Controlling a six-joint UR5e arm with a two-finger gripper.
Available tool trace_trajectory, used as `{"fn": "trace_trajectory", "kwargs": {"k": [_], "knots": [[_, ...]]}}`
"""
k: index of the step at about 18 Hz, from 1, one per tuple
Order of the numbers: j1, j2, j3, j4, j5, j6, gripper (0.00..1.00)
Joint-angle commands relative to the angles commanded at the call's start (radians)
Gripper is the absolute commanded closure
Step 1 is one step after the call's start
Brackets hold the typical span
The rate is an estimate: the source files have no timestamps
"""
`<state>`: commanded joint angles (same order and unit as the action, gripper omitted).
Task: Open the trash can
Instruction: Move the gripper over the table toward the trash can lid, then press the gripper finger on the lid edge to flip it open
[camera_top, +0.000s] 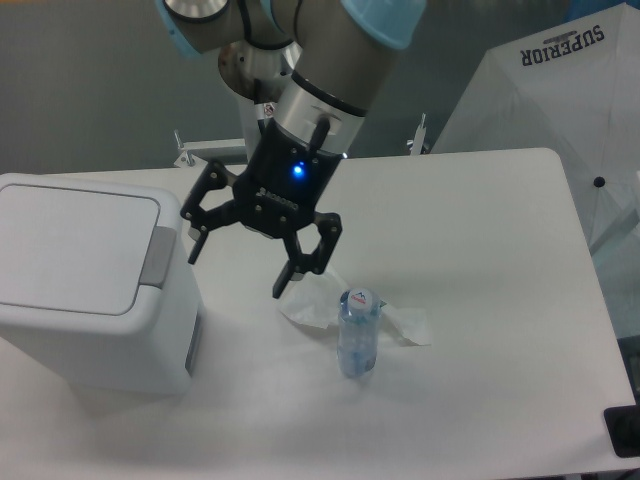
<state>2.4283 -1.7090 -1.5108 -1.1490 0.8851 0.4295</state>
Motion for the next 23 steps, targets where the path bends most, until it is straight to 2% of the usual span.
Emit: {"fn": "trace_trajectory", "kwargs": {"k": [3, 9, 14, 18, 23], "knots": [[-0.003, 0.009, -0.041, 0.003, 0.003, 0.003, 0.0], [-0.049, 0.008, -0.077, 0.005, 0.003, 0.003, 0.0], [-0.051, -0.004, -0.083, 0.009, 0.003, 0.009, 0.0], [-0.051, -0.011, -0.101, 0.055, 0.005, 0.009, 0.0], [-0.051, -0.026, -0.098, 0.066, 0.021, 0.011, 0.0]]}}
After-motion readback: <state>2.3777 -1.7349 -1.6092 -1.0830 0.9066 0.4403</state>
